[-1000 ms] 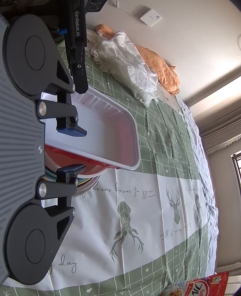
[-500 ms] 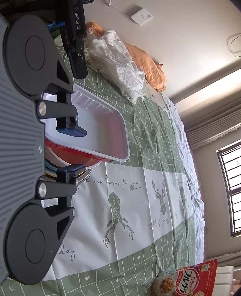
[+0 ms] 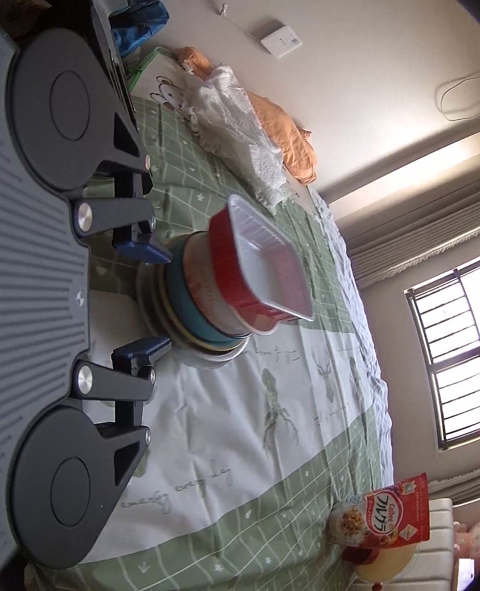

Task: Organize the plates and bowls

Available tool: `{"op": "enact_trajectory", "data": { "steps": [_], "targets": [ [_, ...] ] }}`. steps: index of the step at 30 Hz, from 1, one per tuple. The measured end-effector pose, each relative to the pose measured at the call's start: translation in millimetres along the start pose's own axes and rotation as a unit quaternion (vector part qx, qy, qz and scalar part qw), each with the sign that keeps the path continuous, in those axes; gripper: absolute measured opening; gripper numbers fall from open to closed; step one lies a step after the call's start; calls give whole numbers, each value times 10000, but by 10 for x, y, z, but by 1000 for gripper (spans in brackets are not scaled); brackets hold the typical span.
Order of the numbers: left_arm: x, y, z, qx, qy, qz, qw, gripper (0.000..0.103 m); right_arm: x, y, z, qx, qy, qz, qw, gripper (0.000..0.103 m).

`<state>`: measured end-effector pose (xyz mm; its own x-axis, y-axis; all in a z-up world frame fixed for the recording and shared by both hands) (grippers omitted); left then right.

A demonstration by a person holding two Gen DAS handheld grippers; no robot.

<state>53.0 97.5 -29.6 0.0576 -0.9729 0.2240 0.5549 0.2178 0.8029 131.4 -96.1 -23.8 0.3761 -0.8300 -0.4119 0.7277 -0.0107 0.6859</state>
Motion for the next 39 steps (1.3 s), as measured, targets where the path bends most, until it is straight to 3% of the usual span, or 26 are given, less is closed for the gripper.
{"op": "enact_trajectory", "data": {
  "steps": [6, 8, 11, 16, 39],
  "targets": [
    [247, -292, 264, -32, 357, -208, 9991, 16, -31, -430, 241, -135, -175, 199, 9996, 53],
    [326, -331, 357, 5, 367, -213, 9991, 16, -24, -486, 303, -133, -217, 223, 9994, 59],
    [390, -372, 446, 18, 303, -157, 9994, 16, -13, -513, 387, -30, -325, 303, 9990, 60],
    [536, -398, 493, -45, 689, -537, 9962, 16, -72, -542, 506, 160, -345, 532, 9979, 63],
    [592, -468, 476, -154, 671, -585, 9959, 16, -27, -579, 428, -27, -436, 544, 9976, 65]
  ]
}}
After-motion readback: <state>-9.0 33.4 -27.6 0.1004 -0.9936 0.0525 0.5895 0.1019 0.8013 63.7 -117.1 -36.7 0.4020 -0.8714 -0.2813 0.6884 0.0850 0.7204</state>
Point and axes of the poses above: each gripper's, at about its wrist camera, not at the fingertips, and z roughly against the way its jaws point, x to its right, y to its top, the point moved 4 cm from there along -z, roughly the way its jaws point, and after that the axes turned 6 degrees about -z, right-handed, at the moved point
